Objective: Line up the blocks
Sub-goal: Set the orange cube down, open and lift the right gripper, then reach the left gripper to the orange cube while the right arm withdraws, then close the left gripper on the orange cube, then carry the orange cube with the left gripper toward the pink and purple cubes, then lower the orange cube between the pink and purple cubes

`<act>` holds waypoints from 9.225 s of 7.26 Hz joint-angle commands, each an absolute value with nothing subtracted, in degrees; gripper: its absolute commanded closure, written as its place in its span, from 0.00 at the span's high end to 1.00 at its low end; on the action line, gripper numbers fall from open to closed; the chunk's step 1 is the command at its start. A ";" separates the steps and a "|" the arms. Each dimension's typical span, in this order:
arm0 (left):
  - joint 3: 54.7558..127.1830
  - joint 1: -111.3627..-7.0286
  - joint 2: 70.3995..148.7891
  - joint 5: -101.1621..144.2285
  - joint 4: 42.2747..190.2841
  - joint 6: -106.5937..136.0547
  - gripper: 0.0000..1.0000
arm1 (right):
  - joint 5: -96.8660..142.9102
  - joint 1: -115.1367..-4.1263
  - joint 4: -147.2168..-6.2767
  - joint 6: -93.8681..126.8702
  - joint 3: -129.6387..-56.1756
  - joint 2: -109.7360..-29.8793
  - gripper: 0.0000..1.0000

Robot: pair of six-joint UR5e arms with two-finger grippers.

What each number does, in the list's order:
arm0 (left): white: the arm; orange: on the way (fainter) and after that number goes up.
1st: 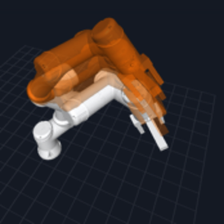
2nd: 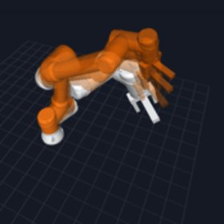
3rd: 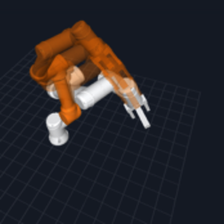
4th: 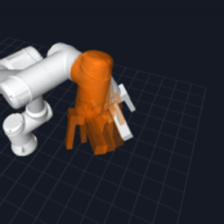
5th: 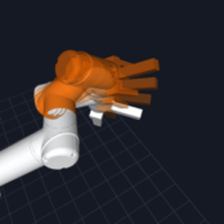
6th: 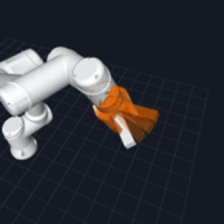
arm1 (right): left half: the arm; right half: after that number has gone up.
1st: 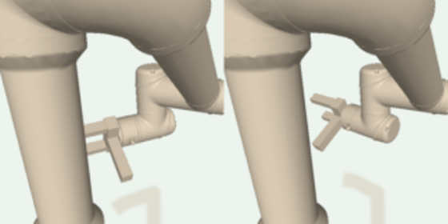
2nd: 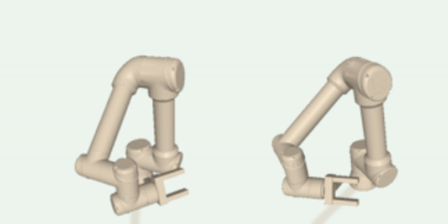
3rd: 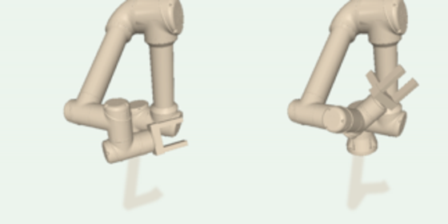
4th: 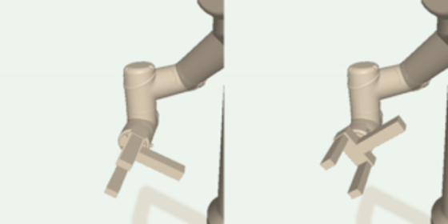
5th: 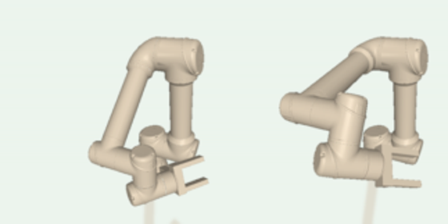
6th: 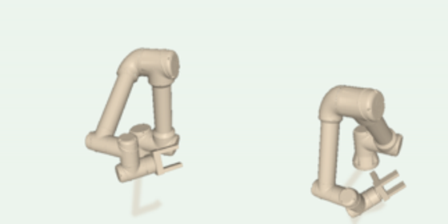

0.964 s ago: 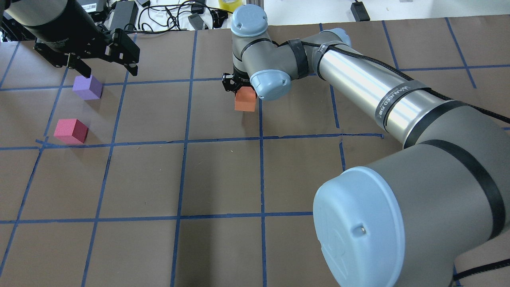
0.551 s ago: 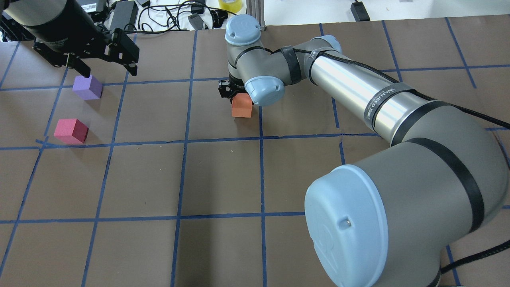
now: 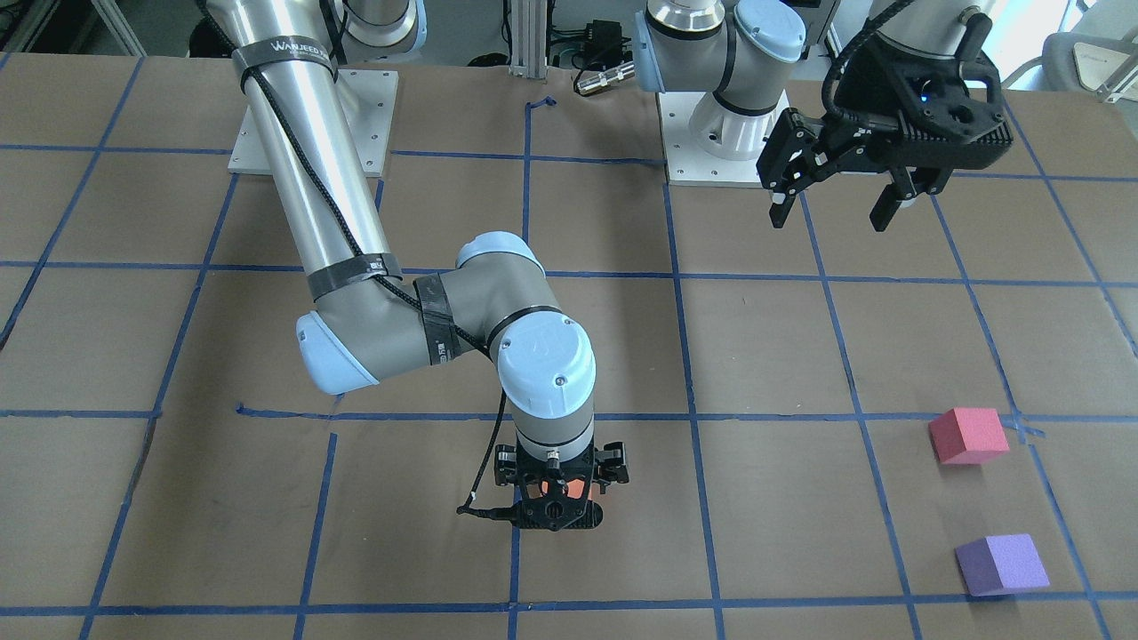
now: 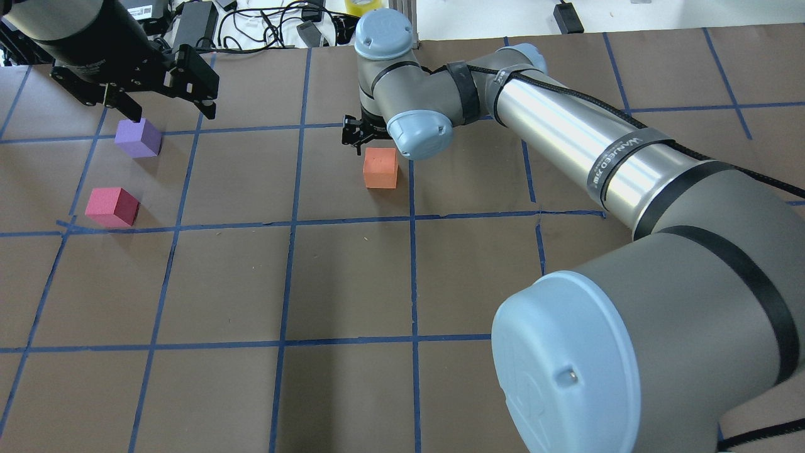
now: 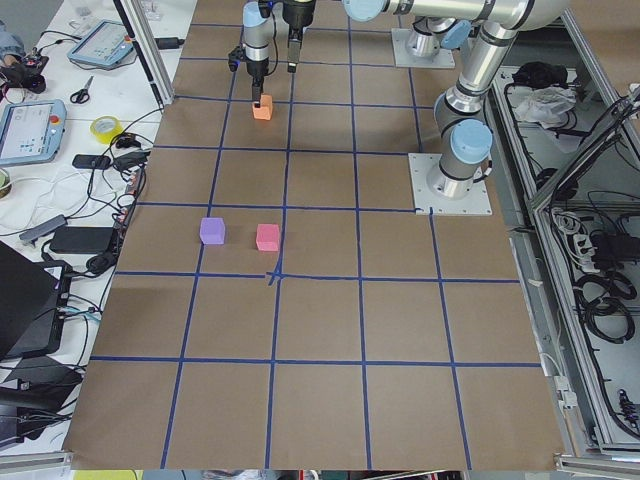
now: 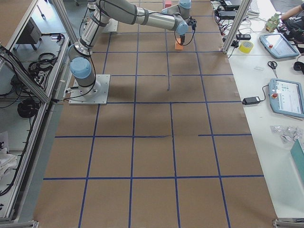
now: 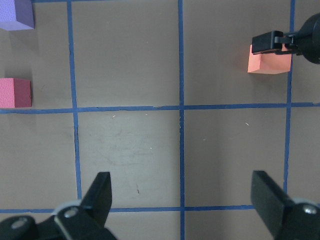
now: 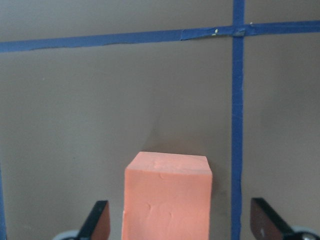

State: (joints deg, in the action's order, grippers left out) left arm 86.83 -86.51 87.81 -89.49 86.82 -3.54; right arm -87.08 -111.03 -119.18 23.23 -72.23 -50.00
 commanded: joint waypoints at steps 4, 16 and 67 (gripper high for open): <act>86.92 -86.48 88.50 -89.83 86.84 -3.69 1.00 | -88.24 -99.26 -102.76 11.21 -74.96 -67.29 1.00; 87.28 -103.97 124.08 -86.40 51.34 14.59 1.00 | -93.00 -92.46 -94.74 -0.44 -88.77 -87.18 1.00; 89.64 -57.30 124.72 -83.23 53.44 -29.09 0.00 | -90.35 -91.32 -87.10 1.23 -89.38 -90.26 1.00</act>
